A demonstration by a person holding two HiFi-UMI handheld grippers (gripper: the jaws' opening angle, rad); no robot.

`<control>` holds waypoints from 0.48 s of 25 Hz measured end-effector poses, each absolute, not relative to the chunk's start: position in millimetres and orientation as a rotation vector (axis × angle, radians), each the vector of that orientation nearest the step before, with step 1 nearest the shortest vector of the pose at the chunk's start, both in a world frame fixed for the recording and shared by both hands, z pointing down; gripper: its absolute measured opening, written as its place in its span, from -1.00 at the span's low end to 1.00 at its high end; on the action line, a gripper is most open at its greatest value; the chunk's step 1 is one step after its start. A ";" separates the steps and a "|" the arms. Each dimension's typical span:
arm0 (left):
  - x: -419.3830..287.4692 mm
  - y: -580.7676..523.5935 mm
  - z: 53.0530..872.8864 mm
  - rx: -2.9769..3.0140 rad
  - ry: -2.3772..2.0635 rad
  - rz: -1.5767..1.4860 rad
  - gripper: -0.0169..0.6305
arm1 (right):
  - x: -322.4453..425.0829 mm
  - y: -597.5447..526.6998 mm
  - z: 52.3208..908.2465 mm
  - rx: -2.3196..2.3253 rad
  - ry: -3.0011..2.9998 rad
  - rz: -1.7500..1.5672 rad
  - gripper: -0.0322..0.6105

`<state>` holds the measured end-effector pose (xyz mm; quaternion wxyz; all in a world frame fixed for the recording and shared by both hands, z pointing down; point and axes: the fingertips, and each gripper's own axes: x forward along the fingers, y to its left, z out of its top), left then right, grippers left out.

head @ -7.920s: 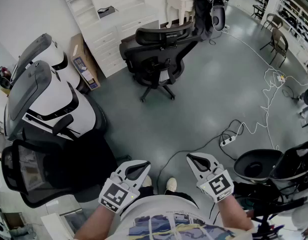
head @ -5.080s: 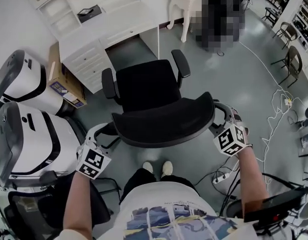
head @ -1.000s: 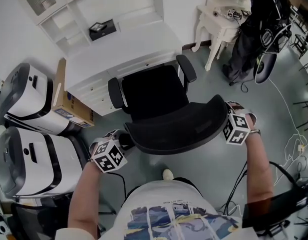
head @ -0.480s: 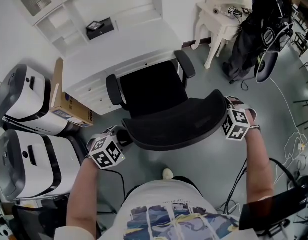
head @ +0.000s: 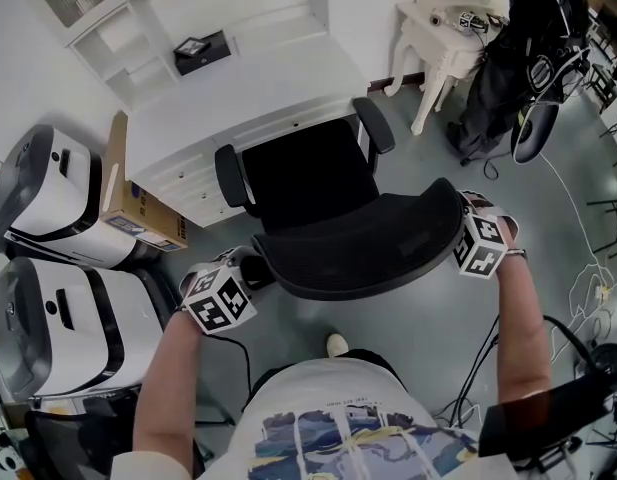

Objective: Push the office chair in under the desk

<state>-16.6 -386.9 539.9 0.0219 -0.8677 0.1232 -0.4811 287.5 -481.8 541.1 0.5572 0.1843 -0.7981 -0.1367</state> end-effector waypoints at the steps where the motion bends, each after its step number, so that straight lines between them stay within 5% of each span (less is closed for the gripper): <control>1: -16.1 -387.3 540.2 -2.697 0.387 -1.487 -0.40 | 288.0 -482.1 541.8 0.449 -1.886 -0.315 -0.09; 12: -22.0 -395.8 528.6 -2.643 0.565 -1.374 -0.07 | 302.2 -472.5 514.5 0.829 -1.916 -0.286 0.01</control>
